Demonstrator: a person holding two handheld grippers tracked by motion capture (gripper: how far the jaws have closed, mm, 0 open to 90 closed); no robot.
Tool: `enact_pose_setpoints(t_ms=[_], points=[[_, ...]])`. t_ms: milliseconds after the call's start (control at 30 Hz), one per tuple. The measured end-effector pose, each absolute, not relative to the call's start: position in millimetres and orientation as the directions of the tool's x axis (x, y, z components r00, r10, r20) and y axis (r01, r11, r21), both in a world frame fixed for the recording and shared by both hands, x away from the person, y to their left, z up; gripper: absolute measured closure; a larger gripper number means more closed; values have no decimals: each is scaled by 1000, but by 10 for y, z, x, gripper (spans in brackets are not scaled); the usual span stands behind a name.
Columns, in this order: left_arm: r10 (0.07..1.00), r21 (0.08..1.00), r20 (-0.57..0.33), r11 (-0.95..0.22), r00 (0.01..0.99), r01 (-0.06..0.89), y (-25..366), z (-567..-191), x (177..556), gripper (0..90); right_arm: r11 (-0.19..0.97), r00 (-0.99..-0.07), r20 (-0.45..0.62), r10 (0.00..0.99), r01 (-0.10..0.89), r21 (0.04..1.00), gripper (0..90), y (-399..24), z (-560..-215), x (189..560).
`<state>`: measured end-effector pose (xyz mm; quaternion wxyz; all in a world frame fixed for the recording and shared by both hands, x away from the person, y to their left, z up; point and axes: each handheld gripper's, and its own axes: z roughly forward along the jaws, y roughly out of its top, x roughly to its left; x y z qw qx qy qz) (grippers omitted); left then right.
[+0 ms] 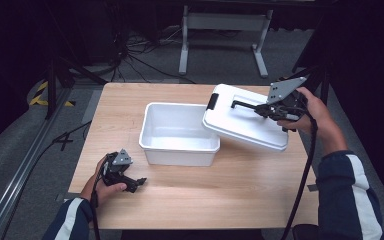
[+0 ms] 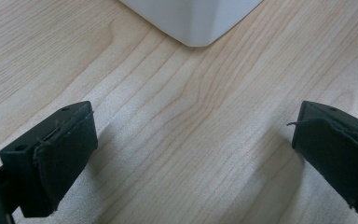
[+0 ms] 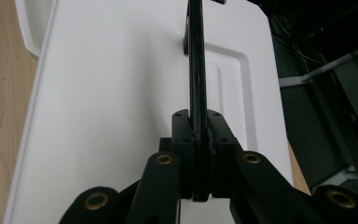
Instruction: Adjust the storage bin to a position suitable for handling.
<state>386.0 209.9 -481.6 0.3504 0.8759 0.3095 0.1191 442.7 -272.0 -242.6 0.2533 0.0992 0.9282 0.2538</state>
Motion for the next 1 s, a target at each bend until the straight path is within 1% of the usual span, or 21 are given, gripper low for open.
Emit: enact_pose_setpoints(t_ms=[467,1000], points=[[626,688,-9,-563,780,459,2099,-4816,3860,5,827,-833,-409,373,98,554,849,-3069,-2478,4357],[626,688,-9,-562,780,459,2099,-4816,3860,5,809,-821,-377,430,165,564,850,-3308,-2704,4405]])
